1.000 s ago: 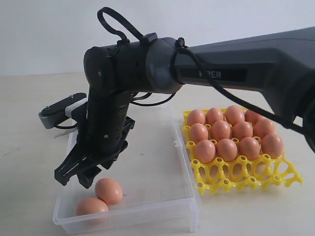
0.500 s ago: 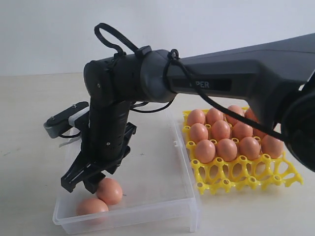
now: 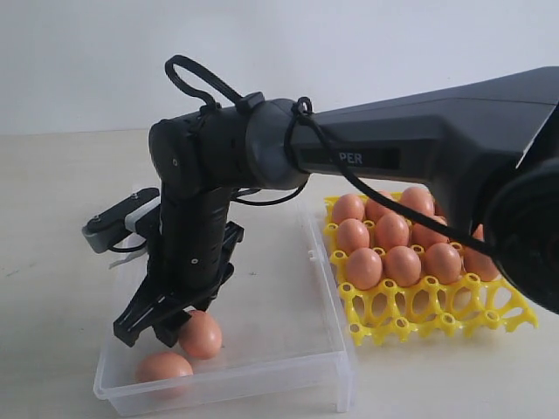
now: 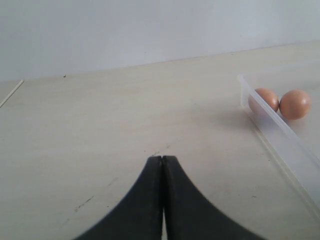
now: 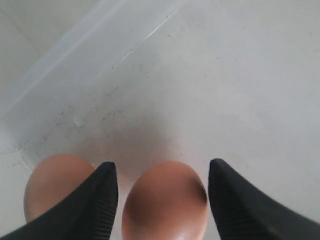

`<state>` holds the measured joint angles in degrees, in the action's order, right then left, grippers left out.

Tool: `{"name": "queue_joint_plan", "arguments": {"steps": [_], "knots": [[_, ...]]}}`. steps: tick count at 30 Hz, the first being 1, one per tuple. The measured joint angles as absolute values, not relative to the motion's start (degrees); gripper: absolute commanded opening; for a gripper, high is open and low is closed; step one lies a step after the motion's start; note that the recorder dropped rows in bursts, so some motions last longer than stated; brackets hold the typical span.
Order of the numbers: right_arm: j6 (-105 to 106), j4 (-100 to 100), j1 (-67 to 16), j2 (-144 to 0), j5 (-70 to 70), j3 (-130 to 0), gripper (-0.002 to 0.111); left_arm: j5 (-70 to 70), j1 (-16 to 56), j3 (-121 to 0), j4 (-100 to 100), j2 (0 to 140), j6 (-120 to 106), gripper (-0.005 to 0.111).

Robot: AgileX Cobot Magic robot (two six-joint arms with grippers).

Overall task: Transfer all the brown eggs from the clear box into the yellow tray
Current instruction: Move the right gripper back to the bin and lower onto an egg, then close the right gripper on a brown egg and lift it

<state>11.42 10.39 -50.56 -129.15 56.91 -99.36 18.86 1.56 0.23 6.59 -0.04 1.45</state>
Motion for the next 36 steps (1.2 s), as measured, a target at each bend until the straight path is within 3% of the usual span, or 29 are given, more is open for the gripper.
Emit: {"name": "queue_joint_plan", "arguments": {"steps": [18, 21, 25, 26, 36], "knots": [[4.67, 9.05, -50.56, -129.91, 59.69, -99.36, 0.052, 18.86, 1.56, 0.23, 6.59, -0.04, 1.45, 0.000], [2.93, 9.05, -50.56, -129.99, 59.30, -99.36, 0.040, 18.86, 1.56, 0.23, 6.59, -0.04, 1.45, 0.000], [2.15, 9.05, -50.56, -129.99, 58.30, -99.36, 0.005, 18.86, 1.56, 0.23, 6.59, -0.04, 1.45, 0.000], [2.15, 9.05, -50.56, -129.99, 58.16, -99.36, 0.000, 18.86, 1.56, 0.23, 6.59, -0.04, 1.45, 0.000], [3.19, 10.55, -50.56, -129.75, 54.56, -99.36, 0.000, 18.86, 1.56, 0.23, 6.59, -0.04, 1.45, 0.000]]}}
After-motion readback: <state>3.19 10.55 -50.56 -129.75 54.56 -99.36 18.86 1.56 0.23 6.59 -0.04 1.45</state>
